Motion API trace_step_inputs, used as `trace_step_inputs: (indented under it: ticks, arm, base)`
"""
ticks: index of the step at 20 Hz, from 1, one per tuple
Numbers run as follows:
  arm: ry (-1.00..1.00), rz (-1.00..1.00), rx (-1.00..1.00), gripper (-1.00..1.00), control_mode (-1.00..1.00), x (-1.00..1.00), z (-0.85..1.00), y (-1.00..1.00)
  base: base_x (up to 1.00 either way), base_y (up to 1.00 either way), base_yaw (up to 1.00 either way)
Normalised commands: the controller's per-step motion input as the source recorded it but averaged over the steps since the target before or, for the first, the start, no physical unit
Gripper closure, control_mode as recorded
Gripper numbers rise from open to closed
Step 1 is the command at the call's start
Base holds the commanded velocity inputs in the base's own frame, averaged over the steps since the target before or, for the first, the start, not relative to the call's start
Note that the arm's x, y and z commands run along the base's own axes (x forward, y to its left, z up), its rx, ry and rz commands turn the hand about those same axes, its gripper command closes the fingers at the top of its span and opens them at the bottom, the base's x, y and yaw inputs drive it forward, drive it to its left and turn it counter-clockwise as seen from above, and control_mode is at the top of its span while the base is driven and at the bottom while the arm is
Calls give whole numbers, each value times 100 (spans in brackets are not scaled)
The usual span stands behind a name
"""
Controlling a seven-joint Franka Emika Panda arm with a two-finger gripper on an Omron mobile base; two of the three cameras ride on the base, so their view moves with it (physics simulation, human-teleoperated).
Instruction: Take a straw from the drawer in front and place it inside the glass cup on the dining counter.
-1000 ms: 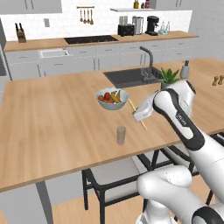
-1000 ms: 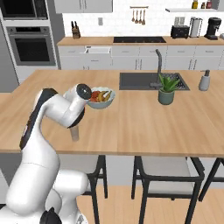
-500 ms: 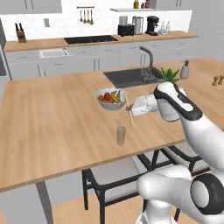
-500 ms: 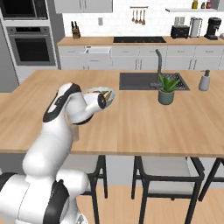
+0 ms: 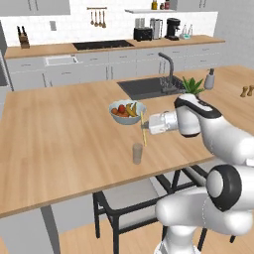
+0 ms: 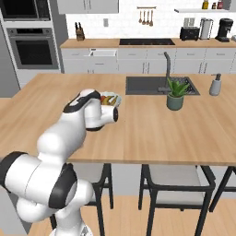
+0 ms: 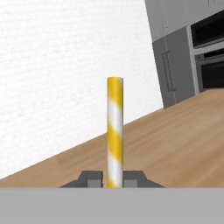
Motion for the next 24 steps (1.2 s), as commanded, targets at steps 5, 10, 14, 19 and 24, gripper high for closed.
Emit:
trace_step_inputs:
  ticks: [5, 10, 14, 19, 24]
  arm:
    - [2, 5, 0, 100, -100, 20, -25, 1]
    - [0, 4, 0, 100, -100, 21, -12, 2]
    - [0, 4, 0, 100, -100, 12, 0, 15]
    - [0, 4, 0, 100, -100, 16, -2, 23]
    - [0, 3, 0, 100, -100, 6, -15, 2]
  base:
    - [0, 0, 0]
    - [0, 0, 0]
    - [0, 0, 0]
    - [0, 0, 0]
    - [0, 0, 0]
